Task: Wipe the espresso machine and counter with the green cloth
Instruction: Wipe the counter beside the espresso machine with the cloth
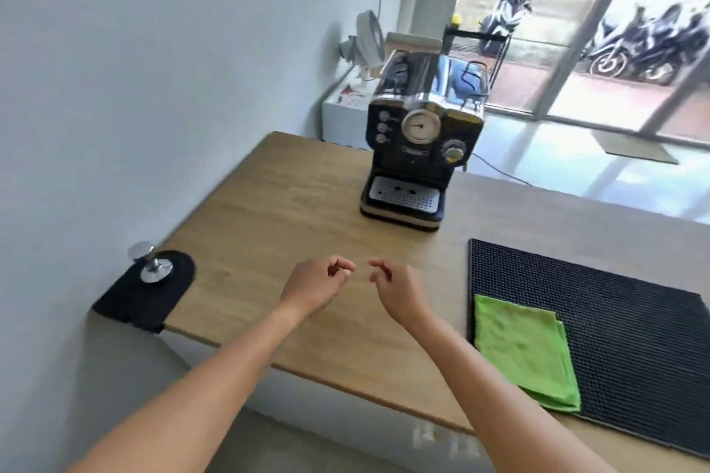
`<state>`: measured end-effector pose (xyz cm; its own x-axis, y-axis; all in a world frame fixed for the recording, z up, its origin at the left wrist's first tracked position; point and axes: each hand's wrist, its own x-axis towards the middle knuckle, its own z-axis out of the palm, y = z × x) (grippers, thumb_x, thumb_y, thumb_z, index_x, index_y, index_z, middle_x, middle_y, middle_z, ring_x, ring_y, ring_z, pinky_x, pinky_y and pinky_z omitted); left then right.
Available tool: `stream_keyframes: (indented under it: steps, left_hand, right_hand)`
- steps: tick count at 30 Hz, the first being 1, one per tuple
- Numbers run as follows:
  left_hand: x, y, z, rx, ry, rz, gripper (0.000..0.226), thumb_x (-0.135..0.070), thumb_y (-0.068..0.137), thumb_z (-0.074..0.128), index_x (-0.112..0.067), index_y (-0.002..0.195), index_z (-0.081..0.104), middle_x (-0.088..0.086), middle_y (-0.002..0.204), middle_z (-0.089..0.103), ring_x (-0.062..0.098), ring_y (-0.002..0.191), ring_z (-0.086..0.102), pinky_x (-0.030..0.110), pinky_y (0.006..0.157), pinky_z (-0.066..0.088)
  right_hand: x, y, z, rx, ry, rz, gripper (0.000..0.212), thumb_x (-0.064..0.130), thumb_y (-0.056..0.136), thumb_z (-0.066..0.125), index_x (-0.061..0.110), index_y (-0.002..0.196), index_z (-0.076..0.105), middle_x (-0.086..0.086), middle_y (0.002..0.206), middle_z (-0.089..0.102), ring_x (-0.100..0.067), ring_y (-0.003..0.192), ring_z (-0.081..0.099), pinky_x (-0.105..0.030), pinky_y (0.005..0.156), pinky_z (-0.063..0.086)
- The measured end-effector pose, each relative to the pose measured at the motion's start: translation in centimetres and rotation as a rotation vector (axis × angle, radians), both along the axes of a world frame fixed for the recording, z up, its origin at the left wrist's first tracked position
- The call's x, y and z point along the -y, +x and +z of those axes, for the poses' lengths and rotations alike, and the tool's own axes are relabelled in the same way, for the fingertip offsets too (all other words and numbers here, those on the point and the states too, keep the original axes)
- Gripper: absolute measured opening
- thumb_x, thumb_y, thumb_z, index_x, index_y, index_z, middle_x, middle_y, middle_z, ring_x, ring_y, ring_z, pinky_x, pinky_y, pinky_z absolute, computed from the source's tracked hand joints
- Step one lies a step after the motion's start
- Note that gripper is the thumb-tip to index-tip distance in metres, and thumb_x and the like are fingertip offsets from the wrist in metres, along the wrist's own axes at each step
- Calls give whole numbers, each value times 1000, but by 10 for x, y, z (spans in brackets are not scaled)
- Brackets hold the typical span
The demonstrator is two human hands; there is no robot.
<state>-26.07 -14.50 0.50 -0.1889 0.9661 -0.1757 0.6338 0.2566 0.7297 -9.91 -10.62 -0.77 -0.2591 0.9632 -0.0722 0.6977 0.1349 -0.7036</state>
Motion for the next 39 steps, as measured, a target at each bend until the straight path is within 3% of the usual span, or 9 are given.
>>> stream_keyframes:
  steps: [6,12,18,20,23,27,30,34,39]
  left_hand:
    - [-61,116,-8,-78,-43,-313,22,-39,82,61,-34,102,70,-11,102,70,7,92,65,24,83,50]
    - [-88,207,-24,-355,-54,-541,54,-55,81,60,-34,131,54,4,129,51,23,125,46,37,104,41]
    - [-89,244,-40,-474,-10,-538,35,-49,80,66,-32,110,61,1,121,51,22,120,47,35,95,44]
    - [-88,247,-40,-450,-11,-524,29,-46,79,69,-31,101,60,1,117,52,21,116,48,35,93,44]
    - [-89,248,-38,-388,12,-562,20,-36,79,71,-30,94,60,-2,111,56,19,108,53,33,87,47]
    - [-80,237,-35,-245,38,-603,16,-22,78,68,-31,89,59,-4,100,66,18,93,63,30,78,52]
    - [-73,214,-32,-77,7,-548,21,-18,72,64,-30,88,60,-5,87,66,16,83,64,33,75,55]
    - [-68,169,-22,255,-135,-444,32,-16,74,67,-27,103,60,-1,78,61,14,65,64,28,56,56]
    - [-74,86,-30,270,-145,-293,37,-19,78,66,-26,114,59,-4,76,58,11,66,60,30,62,57]
  right_hand:
    - [-25,130,-16,261,174,-332,28,20,93,53,25,116,68,-5,112,65,-30,110,56,-40,89,43]
    - [-15,223,-23,483,117,-461,39,30,95,52,29,135,53,1,146,42,-18,136,36,-45,104,29]
    - [4,263,-39,599,-36,-448,47,37,99,45,24,144,39,-3,161,18,-18,148,15,-45,112,21]
    - [9,266,-44,562,-2,-461,38,35,97,49,24,133,49,-1,156,31,-17,144,25,-41,110,22]
    - [12,264,-46,533,112,-490,21,30,93,56,27,114,57,5,124,56,-17,120,48,-35,99,28]
    - [16,252,-40,453,174,-535,19,15,88,59,27,103,59,7,103,61,-19,102,56,-35,91,33]
    - [16,231,-34,236,117,-589,23,9,90,54,23,107,58,1,108,59,-25,98,60,-40,88,44]
    - [8,197,-23,82,92,-566,28,10,93,53,22,118,58,-1,116,61,-26,102,61,-37,87,47]
    - [-2,116,-27,192,79,-419,47,18,94,56,23,139,45,-4,133,50,-26,122,52,-39,100,42]
